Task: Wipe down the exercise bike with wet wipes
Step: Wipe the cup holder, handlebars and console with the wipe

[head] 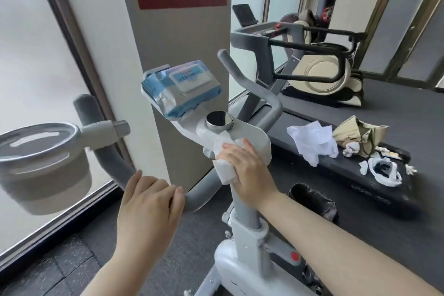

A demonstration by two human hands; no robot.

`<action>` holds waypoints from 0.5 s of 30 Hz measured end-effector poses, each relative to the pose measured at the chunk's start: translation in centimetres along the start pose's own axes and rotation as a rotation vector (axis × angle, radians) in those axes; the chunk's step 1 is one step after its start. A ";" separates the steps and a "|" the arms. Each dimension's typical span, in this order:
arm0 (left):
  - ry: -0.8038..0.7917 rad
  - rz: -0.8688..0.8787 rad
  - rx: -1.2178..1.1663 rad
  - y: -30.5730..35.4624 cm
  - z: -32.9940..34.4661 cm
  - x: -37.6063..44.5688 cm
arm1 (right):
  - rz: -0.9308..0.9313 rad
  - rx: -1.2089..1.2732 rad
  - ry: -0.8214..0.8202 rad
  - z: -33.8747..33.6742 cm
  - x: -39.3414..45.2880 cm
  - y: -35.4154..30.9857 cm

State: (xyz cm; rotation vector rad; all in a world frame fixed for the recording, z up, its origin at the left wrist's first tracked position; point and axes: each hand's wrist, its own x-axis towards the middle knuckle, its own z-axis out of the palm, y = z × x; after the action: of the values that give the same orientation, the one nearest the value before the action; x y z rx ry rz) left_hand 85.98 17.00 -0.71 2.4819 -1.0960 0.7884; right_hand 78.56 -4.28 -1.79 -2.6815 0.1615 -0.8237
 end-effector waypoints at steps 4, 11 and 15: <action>0.047 -0.099 0.014 0.9 0.4 0.1 | -0.040 0.201 0.067 2.5 -2.3 -7.1; 0.053 -0.166 0.091 1.7 0.2 0.3 | -0.093 -0.027 -0.009 -0.1 0.4 0.2; 0.098 -0.212 0.079 2.1 0.3 0.6 | 0.015 0.060 0.008 0.9 -0.7 -4.2</action>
State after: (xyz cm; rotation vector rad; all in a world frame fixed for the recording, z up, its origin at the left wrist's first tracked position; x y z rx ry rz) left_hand 84.78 15.15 -0.45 2.5405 -0.7674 0.8923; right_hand 78.52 0.09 -1.40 -2.6187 0.1561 -0.8223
